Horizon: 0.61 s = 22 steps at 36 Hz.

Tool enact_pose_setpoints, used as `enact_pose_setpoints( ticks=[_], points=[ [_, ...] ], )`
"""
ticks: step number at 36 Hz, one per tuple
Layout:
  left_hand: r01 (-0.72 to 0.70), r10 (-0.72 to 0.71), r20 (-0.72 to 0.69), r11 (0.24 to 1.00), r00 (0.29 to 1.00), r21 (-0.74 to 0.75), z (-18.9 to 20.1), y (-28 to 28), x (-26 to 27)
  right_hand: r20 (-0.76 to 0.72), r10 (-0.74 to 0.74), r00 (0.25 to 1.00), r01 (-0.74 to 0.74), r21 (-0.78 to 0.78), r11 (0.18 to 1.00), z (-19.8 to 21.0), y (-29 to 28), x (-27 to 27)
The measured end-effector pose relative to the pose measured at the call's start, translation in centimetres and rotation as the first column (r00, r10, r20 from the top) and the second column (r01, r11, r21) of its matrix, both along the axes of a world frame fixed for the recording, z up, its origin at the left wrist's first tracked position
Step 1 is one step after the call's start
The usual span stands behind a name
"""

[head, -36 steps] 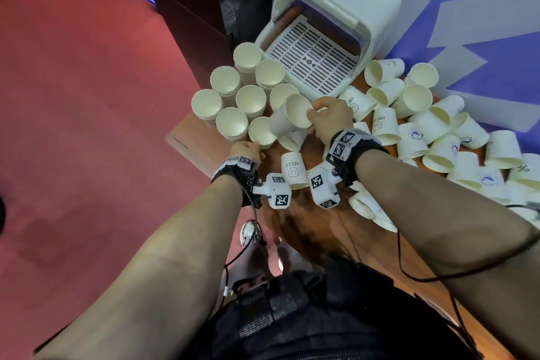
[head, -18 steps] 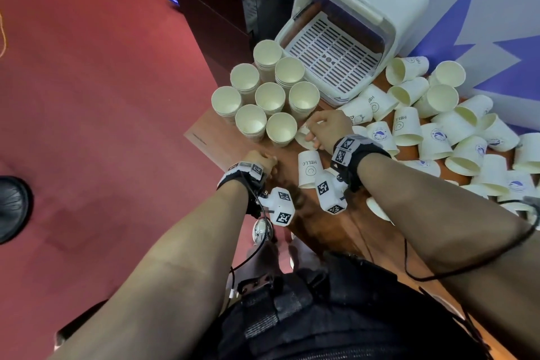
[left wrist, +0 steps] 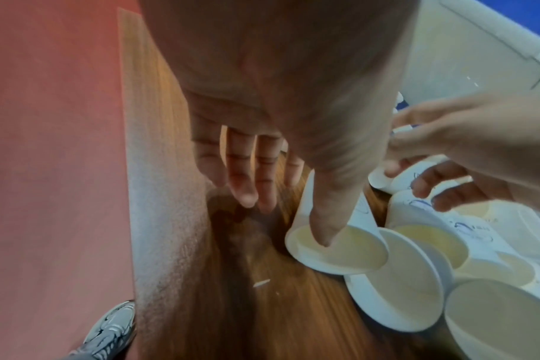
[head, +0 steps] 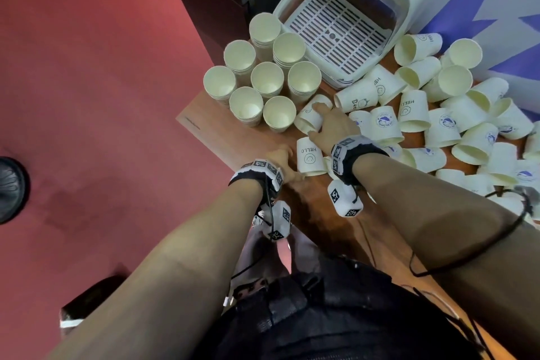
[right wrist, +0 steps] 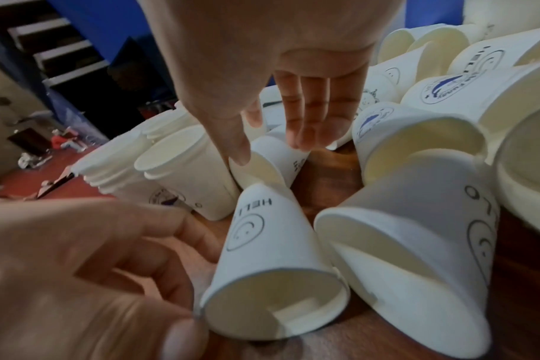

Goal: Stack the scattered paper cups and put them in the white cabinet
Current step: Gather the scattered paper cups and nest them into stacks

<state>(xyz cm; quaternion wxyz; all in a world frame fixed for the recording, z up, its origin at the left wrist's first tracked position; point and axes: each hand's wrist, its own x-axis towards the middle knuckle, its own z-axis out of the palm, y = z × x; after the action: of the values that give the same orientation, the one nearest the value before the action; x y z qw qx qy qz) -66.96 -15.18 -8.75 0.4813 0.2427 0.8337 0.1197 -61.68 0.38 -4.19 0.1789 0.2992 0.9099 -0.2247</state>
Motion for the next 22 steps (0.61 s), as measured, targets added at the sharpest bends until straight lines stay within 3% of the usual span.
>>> enact_pose_setpoints(
  ticks=[7, 16, 22],
  points=[
    [0.030, -0.030, -0.019, 0.999, 0.999, 0.024, -1.0, 0.7, 0.1, 0.099, 0.016, 0.995, -0.020, 0.041, 0.999, -1.8, -0.1, -0.7],
    [-0.062, 0.071, -0.052, 0.984, 0.996, 0.170, 0.1, 1.1, 0.7, 0.072, 0.004, 0.997, -0.008, 0.053, 0.999, -2.6, 0.3, -1.0],
    [-0.019, 0.034, -0.122, 0.992, 0.992, 0.123, -0.1, 1.1, 0.8, 0.047, 0.010, 0.999, -0.013, 0.062, 0.998, -2.4, 0.6, -0.3]
  ],
)
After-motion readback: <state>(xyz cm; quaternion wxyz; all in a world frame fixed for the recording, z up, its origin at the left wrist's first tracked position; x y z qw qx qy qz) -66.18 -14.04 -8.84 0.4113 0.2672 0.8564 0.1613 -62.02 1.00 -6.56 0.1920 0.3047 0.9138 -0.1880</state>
